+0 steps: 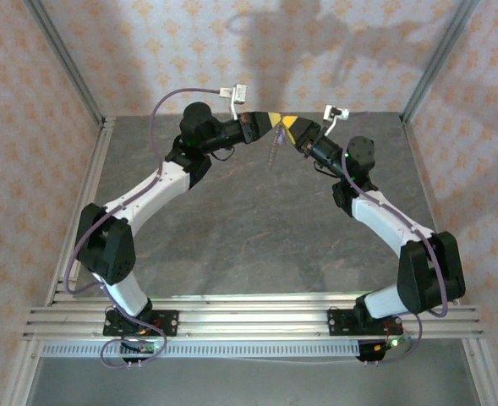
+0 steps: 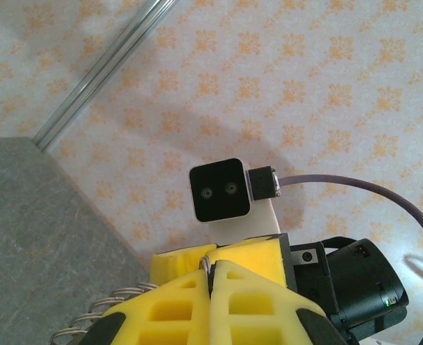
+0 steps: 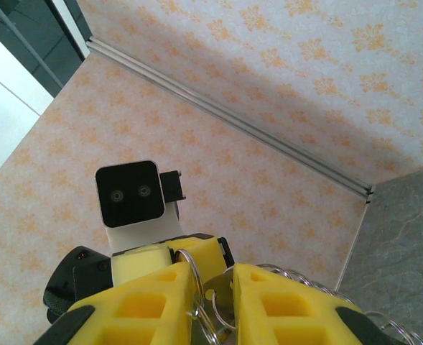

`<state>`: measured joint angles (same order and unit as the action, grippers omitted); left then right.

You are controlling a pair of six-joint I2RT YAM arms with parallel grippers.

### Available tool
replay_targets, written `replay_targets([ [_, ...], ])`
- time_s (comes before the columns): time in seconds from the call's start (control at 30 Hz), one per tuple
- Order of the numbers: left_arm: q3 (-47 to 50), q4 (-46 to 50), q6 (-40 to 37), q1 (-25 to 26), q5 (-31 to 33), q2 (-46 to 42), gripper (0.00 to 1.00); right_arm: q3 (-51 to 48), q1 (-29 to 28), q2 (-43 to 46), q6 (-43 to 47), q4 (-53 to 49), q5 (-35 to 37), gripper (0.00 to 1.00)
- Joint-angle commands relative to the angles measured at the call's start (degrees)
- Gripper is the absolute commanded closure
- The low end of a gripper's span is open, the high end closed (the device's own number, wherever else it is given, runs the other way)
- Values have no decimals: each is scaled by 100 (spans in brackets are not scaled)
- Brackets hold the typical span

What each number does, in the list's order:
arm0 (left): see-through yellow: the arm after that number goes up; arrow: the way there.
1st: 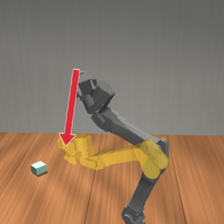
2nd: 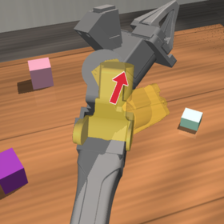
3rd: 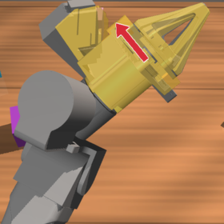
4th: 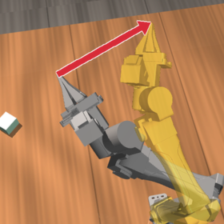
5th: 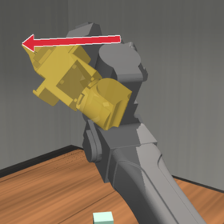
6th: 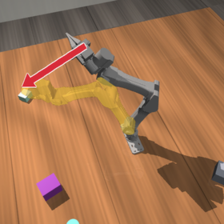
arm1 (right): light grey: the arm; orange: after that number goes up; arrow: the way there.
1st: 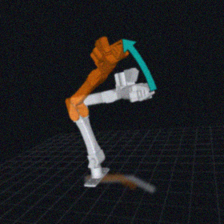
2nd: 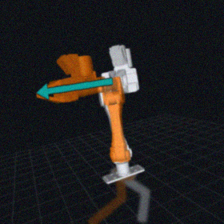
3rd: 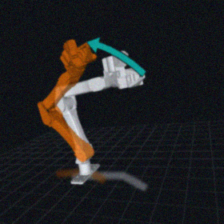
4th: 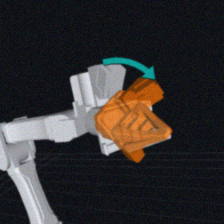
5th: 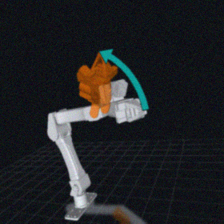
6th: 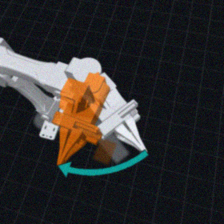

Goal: Put the keys on the keyring

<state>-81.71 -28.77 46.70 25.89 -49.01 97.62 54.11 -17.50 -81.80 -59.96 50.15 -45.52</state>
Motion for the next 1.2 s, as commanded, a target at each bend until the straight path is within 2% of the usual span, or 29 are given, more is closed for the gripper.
replay_targets([
  [0.0,-261,-392,39,57,23,-128,100,-24,-38,148,117,144,-142,79],
  [0.47,-293,-348,31,109,-54,-87,100,407,-48,-80,37,153,-230,82],
  [0.6,-297,-331,24,105,-56,-85,100,421,-44,-92,46,140,-230,88],
  [0.73,-302,-310,15,112,-64,-85,100,425,-43,-83,88,70,-225,100],
  [0.9,-362,10,-119,116,48,-118,100,456,-35,-58,257,-197,-197,100],
  [1.07,-439,458,-360,-37,300,-256,68,644,50,22,725,-890,-349,100],
  [1.17,-566,638,-394,-232,263,-316,59,849,199,-35,953,-1300,-617,100],
])
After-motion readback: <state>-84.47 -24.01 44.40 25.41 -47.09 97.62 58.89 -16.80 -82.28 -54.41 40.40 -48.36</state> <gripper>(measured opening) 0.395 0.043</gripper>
